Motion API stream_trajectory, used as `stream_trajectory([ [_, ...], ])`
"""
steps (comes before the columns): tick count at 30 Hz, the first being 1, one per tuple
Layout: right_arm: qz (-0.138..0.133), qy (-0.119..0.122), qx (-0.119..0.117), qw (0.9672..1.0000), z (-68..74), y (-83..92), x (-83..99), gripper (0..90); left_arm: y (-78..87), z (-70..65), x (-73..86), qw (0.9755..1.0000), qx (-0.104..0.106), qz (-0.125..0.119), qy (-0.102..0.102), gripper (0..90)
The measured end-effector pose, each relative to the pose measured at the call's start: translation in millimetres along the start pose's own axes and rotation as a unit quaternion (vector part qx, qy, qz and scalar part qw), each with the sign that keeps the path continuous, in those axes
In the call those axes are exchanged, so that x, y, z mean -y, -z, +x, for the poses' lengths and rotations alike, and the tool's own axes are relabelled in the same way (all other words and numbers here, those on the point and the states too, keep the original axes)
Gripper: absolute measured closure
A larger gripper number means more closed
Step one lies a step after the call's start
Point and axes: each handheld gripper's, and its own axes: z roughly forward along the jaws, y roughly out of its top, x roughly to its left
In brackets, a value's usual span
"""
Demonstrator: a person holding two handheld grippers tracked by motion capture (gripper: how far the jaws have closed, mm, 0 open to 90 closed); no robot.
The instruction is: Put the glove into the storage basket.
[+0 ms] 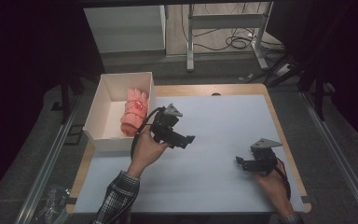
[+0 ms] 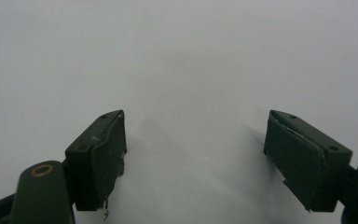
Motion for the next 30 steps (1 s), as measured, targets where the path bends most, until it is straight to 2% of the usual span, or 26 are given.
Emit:
stream_trajectory([
  [6, 0.0, 0.001, 0.0, 1.0, -0.1, 0.0, -0.1, 21.2, -15.0, -9.7, 9.4, 0.9999, 0.006, 0.007, -0.011, 0.7],
  [17, -0.001, 0.001, 0.001, 1.0, -0.1, -0.1, 0.0, 21.2, -28.4, -14.9, 32.8, 0.9998, 0.015, 0.013, -0.009, 0.7],
  [30, -0.001, 0.001, 0.0, 1.0, 0.1, 0.0, 0.0, 21.2, -41.4, -18.4, 73.1, 0.9994, 0.026, 0.022, -0.008, 0.9],
])
